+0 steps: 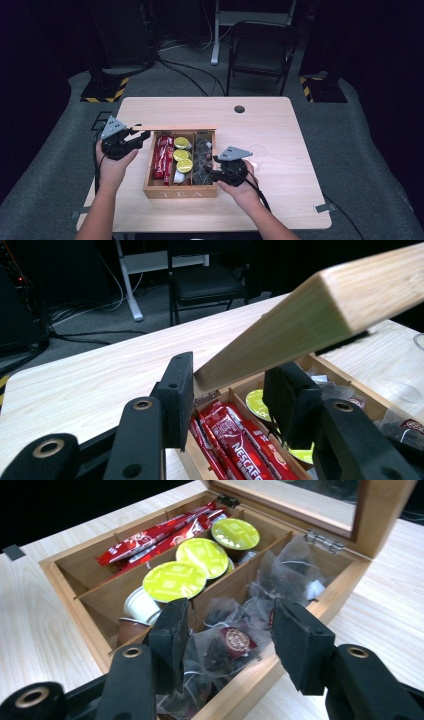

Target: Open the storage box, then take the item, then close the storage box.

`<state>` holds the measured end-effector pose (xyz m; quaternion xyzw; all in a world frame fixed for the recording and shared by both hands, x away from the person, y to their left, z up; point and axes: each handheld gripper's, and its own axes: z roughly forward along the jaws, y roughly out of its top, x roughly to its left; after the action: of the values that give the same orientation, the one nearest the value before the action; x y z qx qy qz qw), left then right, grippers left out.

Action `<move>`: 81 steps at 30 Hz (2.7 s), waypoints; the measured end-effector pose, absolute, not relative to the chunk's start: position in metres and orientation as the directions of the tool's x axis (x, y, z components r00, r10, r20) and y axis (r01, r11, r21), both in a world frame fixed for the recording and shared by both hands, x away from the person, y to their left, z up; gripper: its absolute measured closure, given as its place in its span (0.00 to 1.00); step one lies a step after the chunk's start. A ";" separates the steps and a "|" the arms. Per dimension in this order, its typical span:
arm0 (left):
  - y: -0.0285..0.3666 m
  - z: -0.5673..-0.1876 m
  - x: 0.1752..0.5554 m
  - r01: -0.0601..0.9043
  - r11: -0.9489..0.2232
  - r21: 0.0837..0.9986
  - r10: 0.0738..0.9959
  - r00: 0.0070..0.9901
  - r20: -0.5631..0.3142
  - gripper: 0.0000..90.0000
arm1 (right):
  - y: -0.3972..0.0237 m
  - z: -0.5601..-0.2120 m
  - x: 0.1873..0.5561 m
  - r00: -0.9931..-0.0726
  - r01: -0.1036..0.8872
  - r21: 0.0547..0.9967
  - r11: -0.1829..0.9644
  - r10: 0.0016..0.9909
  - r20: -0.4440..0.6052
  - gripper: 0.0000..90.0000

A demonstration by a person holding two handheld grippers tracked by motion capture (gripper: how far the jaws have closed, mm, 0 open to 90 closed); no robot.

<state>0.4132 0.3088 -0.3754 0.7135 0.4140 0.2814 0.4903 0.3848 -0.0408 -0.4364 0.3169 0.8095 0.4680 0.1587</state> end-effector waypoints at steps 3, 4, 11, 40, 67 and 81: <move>0.308 -0.375 0.413 0.315 -0.175 0.933 0.868 0.497 -0.005 0.62 | -0.039 -0.438 0.384 -0.763 0.362 0.855 0.372 0.645 0.043 0.57; 0.309 -0.375 0.413 0.315 -0.176 0.933 0.867 0.498 -0.005 0.62 | -0.038 -0.439 0.384 -0.763 0.360 0.856 0.371 0.645 0.041 0.57; 0.309 -0.375 0.413 0.316 -0.176 0.932 0.867 0.498 -0.005 0.61 | -0.033 -0.444 0.382 -0.774 0.357 0.848 0.392 0.632 0.034 0.57; 0.308 -0.375 0.412 0.320 -0.183 0.929 0.867 0.499 -0.001 0.61 | -0.019 -0.465 0.402 -0.770 0.372 0.791 0.486 0.637 -0.030 0.78; 0.307 -0.376 0.411 0.316 -0.185 0.931 0.869 0.495 0.004 0.60 | -0.023 -0.428 0.402 -0.807 0.329 0.857 0.396 0.589 0.038 1.00; 0.307 -0.376 0.412 0.315 -0.183 0.931 0.868 0.496 0.003 0.60 | -0.032 -0.408 0.400 -0.814 0.308 0.870 0.385 0.579 0.032 1.00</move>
<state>0.4120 0.3072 -0.3760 0.7147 0.4139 0.2841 0.4870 0.3999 -0.0318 -0.4085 0.2704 0.8202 0.4843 0.1403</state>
